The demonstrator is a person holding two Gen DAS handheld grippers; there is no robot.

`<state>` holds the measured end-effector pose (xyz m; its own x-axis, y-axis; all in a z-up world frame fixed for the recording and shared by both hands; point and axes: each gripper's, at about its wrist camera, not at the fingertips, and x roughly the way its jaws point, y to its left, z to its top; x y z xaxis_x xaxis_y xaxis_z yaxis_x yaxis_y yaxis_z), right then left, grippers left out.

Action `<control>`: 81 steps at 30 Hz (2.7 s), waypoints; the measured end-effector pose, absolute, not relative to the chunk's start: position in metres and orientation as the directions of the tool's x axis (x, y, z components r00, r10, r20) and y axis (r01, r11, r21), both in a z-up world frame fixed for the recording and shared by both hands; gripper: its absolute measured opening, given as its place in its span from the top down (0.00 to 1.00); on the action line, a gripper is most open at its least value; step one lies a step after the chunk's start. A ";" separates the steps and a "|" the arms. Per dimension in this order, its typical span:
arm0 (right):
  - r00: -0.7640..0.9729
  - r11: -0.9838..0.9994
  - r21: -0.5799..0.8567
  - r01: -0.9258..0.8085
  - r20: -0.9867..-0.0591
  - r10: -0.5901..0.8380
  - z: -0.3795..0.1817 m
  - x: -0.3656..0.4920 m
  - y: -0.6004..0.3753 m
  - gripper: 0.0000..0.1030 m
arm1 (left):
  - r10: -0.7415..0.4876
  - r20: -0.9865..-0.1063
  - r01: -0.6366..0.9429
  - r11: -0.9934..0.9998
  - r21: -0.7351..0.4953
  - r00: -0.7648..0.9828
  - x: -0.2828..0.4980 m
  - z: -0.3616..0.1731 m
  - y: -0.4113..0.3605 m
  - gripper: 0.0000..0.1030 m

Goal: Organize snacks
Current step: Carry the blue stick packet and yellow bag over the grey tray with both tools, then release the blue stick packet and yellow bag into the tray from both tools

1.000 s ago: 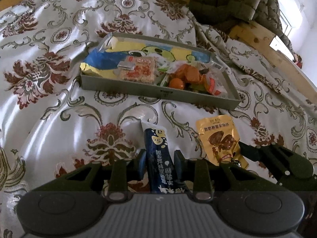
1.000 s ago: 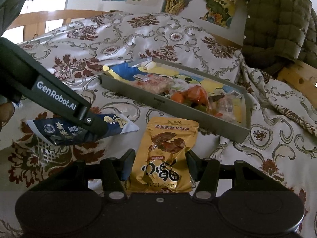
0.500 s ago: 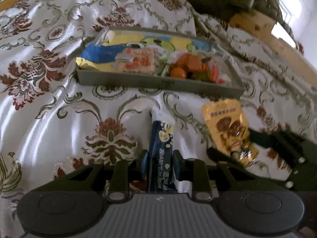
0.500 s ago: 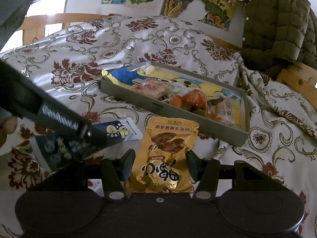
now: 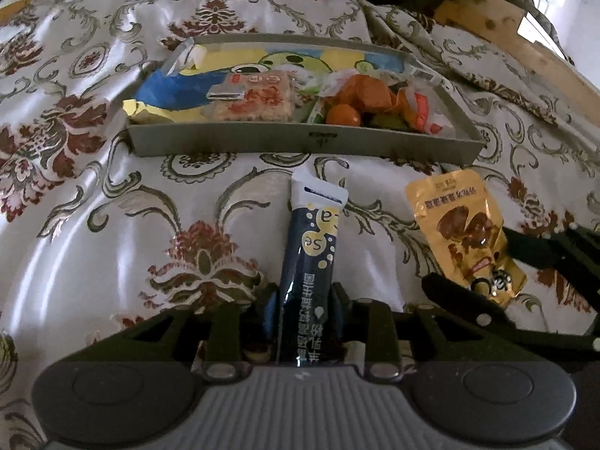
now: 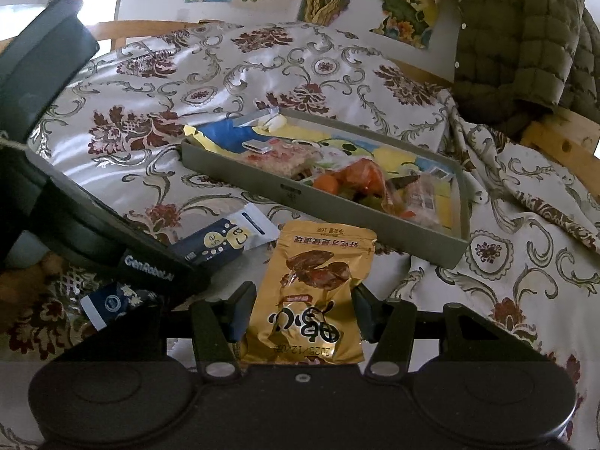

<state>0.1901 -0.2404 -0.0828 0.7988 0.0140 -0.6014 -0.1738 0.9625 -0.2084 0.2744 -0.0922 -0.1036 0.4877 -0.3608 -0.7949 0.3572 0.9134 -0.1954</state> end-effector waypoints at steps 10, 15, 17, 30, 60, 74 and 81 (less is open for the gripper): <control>0.826 0.967 -0.206 -0.147 -0.564 0.005 -0.072 0.187 -0.244 0.45 | -0.414 -0.718 0.314 0.908 -0.278 0.560 0.262 -0.067 -0.073 0.71; 0.853 0.972 -0.198 -0.129 -0.521 0.008 -0.058 0.191 -0.248 0.45 | -0.416 -0.656 0.300 0.909 -0.289 0.630 0.271 -0.043 -0.071 0.71; 0.868 0.976 -0.183 -0.120 -0.496 0.014 -0.049 0.196 -0.251 0.45 | -0.416 -0.639 0.306 0.909 -0.283 0.647 0.279 -0.032 -0.073 0.71; 0.925 0.999 -0.047 0.000 -0.380 -0.018 -0.031 0.309 -0.298 0.45 | -0.462 -0.533 0.358 0.887 -0.293 0.709 0.383 -0.021 -0.121 0.71; 0.881 0.993 0.057 0.102 -0.468 -0.064 -0.076 0.387 -0.335 0.44 | -0.434 -0.603 0.327 0.901 -0.286 0.669 0.465 -0.084 -0.159 0.69; 0.887 0.986 0.092 0.138 -0.455 -0.081 -0.052 0.366 -0.341 0.19 | -0.359 -0.561 0.237 0.930 -0.280 0.746 0.433 -0.055 -0.134 0.15; 0.911 0.979 0.119 0.164 -0.399 -0.103 -0.010 0.335 -0.347 0.06 | -0.306 -0.498 0.199 0.946 -0.257 0.811 0.395 -0.020 -0.114 0.05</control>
<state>0.3348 -0.3473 -0.0102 0.9109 -0.1034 -0.3994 0.1635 0.9793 0.1193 0.3950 -0.1139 -0.0200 0.8114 -0.3059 -0.4980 0.1988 0.9457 -0.2571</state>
